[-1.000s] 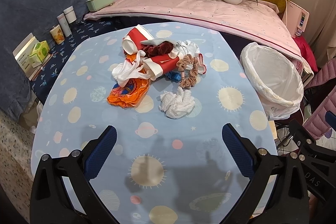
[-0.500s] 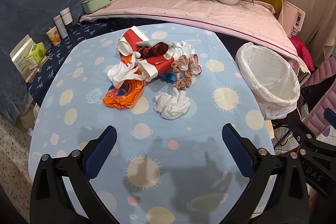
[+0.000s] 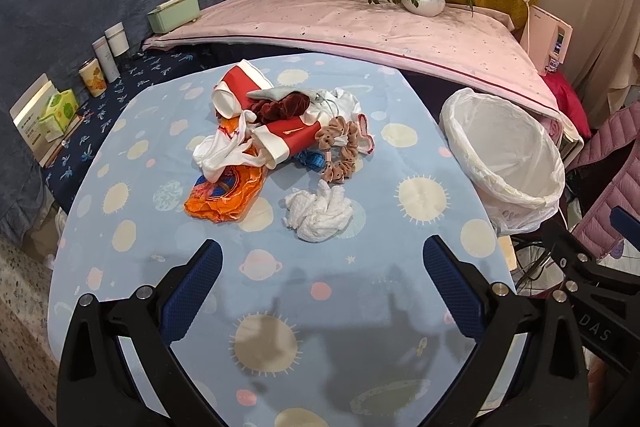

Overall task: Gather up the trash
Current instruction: 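Grasp the white tissue with the right gripper while the left gripper grasps the orange bag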

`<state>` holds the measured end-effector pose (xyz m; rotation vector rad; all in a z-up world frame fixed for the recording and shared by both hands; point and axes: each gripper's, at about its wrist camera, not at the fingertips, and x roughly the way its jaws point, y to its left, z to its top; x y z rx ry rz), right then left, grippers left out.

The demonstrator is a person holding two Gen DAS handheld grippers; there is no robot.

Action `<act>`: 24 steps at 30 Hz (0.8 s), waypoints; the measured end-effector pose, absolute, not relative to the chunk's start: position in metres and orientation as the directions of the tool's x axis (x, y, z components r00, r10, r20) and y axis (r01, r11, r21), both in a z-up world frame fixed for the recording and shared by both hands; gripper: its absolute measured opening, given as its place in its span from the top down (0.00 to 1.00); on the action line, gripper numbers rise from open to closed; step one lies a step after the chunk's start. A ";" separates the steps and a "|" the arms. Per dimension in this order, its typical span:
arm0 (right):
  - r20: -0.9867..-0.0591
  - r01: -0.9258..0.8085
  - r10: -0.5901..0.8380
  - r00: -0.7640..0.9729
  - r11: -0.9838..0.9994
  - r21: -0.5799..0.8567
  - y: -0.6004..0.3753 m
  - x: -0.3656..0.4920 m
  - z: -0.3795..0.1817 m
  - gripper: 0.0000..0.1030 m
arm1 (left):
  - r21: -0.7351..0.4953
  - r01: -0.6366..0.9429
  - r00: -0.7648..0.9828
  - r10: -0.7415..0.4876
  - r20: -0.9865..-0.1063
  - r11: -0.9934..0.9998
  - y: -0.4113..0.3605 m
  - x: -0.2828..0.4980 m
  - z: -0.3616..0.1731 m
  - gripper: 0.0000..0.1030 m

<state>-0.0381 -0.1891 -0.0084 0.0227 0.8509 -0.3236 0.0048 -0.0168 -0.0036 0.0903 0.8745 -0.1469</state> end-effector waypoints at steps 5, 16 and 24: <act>-0.731 0.300 -0.275 0.625 0.949 -0.100 -0.188 -0.031 -0.007 0.07 | 0.017 0.165 0.642 -0.094 -0.761 0.986 -0.013 0.016 -0.006 0.07; -0.714 0.246 -0.211 0.668 0.968 -0.055 -0.159 0.008 -0.015 0.07 | 0.005 0.094 0.646 -0.057 -0.761 0.996 0.034 0.059 -0.023 0.07; -0.761 0.129 -0.076 0.644 0.992 0.009 -0.117 0.046 -0.050 0.08 | 0.016 0.048 0.618 -0.017 -0.786 0.999 0.075 0.086 -0.051 0.07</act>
